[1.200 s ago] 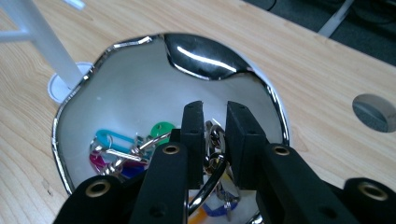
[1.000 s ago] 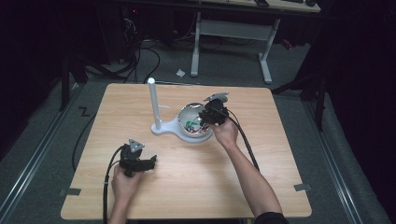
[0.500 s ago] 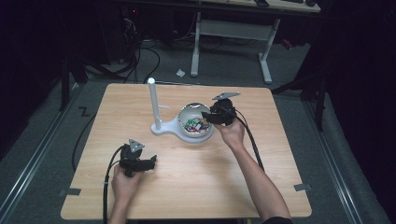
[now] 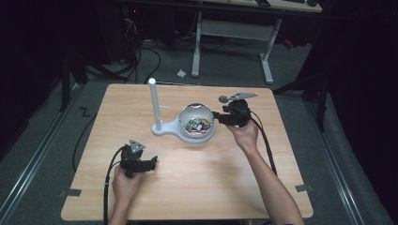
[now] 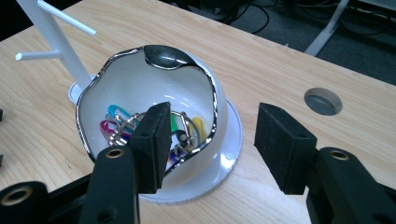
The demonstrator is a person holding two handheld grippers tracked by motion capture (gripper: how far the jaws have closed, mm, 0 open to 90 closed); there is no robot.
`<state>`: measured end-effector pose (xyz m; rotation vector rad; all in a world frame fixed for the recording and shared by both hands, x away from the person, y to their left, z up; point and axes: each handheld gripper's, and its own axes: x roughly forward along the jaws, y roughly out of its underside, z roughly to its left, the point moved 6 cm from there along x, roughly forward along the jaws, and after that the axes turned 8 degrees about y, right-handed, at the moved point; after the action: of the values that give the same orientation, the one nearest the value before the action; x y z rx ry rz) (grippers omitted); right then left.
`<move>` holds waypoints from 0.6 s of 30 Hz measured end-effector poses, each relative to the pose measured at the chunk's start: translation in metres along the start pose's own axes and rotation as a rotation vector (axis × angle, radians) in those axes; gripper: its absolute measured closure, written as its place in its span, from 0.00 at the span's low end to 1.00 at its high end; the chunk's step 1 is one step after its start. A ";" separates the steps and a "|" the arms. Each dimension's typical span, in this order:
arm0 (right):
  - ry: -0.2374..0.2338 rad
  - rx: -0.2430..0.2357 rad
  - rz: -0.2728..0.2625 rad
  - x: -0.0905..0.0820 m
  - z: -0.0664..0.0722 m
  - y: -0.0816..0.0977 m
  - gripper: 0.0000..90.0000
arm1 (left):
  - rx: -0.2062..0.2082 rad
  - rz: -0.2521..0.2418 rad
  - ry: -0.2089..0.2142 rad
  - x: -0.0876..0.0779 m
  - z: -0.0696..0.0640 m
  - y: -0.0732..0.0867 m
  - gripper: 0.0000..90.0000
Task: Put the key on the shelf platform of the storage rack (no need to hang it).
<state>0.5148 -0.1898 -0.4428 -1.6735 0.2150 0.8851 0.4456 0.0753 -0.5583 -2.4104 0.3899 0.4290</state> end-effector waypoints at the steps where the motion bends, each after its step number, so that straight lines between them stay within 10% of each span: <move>1: -0.001 0.002 -0.003 -0.002 -0.001 0.001 0.51 | 0.002 0.001 0.001 0.000 0.000 0.000 0.19; 18: 0.015 0.031 -0.025 -0.038 -0.019 0.021 0.50 | 0.002 -0.001 0.001 0.000 0.000 0.000 0.19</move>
<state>0.4849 -0.2247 -0.4333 -1.6514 0.2158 0.8471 0.4460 0.0755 -0.5583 -2.4087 0.3895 0.4270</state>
